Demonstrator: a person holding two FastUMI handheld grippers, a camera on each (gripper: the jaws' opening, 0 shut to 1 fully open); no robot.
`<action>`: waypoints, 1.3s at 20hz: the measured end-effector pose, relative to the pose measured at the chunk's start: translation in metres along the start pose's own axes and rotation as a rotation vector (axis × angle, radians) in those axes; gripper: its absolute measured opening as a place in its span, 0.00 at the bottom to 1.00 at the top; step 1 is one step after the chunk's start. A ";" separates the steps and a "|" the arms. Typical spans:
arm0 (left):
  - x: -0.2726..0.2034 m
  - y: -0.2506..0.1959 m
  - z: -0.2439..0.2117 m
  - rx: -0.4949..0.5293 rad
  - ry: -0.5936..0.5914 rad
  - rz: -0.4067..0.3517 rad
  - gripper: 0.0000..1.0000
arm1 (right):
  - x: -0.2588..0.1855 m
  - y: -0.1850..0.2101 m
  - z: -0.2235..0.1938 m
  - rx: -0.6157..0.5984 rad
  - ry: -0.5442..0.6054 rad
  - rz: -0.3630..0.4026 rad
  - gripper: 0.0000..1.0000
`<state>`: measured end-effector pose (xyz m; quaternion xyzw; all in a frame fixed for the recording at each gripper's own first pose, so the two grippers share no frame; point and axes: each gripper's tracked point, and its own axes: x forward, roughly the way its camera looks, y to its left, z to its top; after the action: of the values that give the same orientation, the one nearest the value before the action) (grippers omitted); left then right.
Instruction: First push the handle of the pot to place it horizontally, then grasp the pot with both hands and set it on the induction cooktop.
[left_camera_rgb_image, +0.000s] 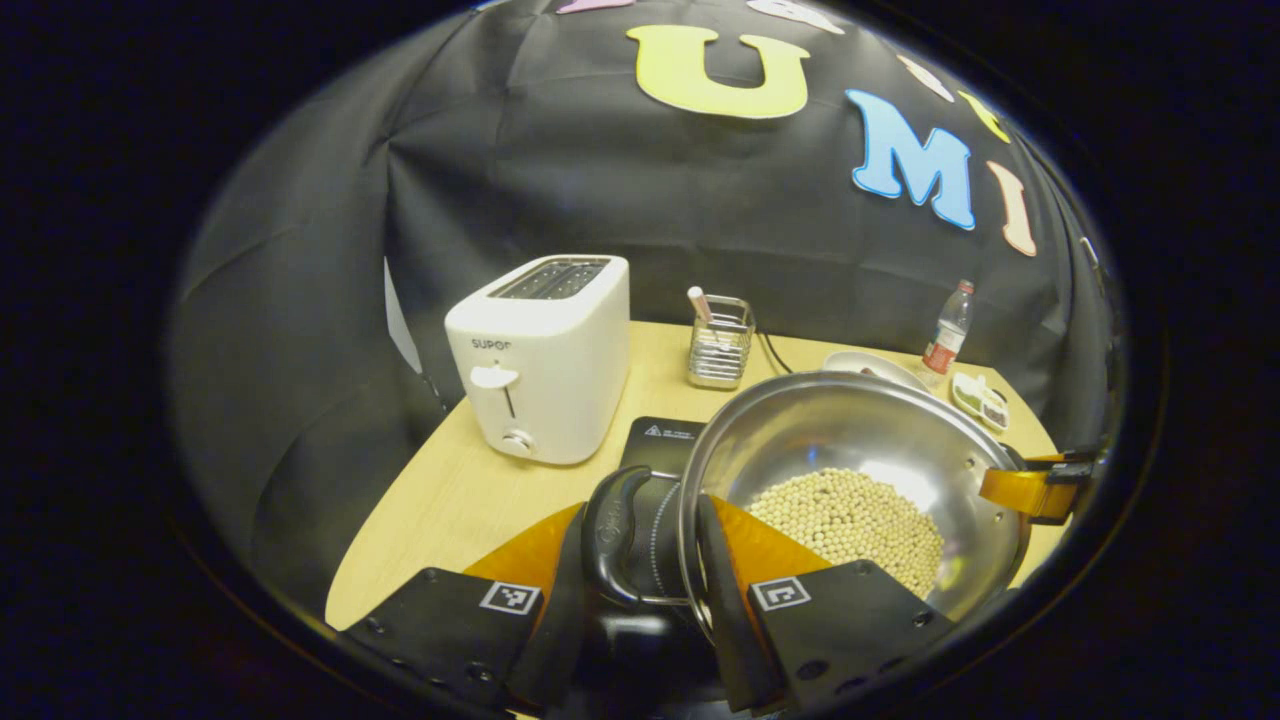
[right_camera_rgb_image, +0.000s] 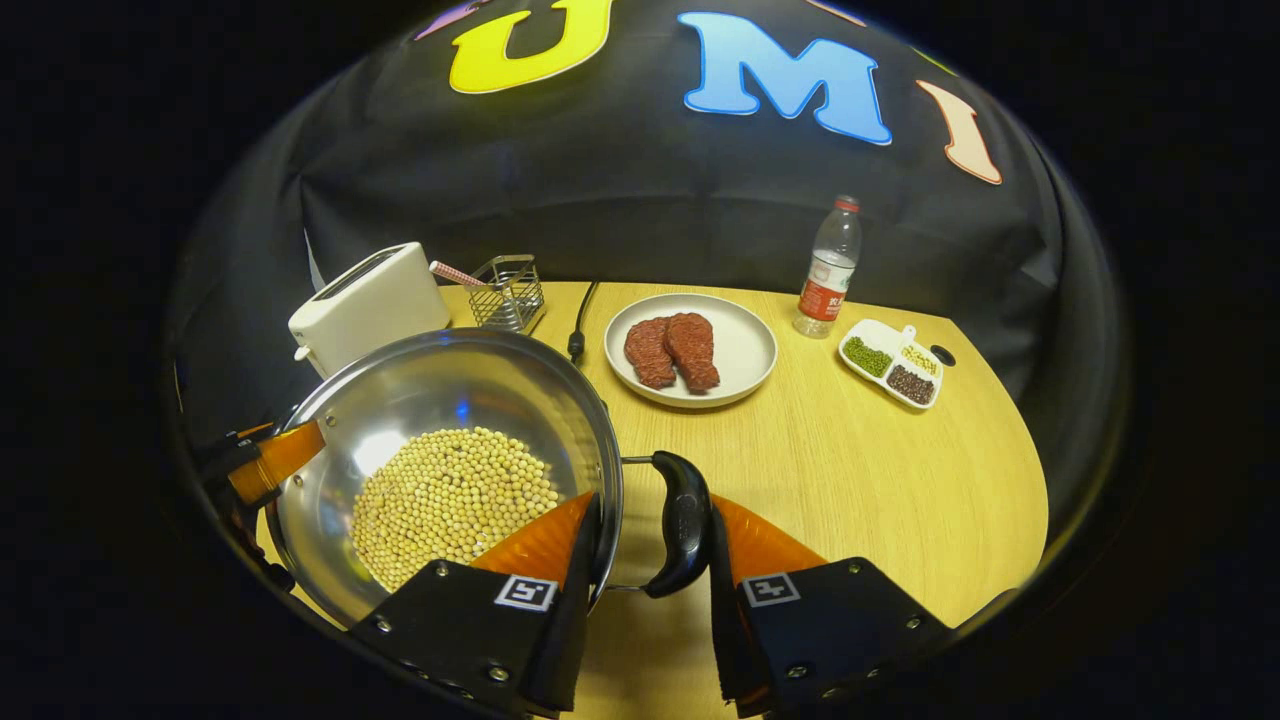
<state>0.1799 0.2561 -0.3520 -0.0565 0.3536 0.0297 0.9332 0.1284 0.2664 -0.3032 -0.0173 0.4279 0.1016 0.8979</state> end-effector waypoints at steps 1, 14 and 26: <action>0.001 0.003 0.001 -0.002 -0.002 0.001 0.59 | 0.000 0.003 0.001 0.000 0.001 0.000 0.53; -0.029 0.020 0.040 -0.022 -0.162 0.105 0.97 | -0.043 -0.006 0.037 0.026 -0.201 0.013 0.97; -0.212 -0.191 0.101 0.032 -0.504 -0.018 0.99 | -0.222 -0.159 0.031 -0.002 -0.530 -0.061 0.97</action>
<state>0.1060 0.0766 -0.1199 -0.0355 0.1097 0.0290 0.9929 0.0478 0.0776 -0.1213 -0.0037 0.1772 0.0757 0.9813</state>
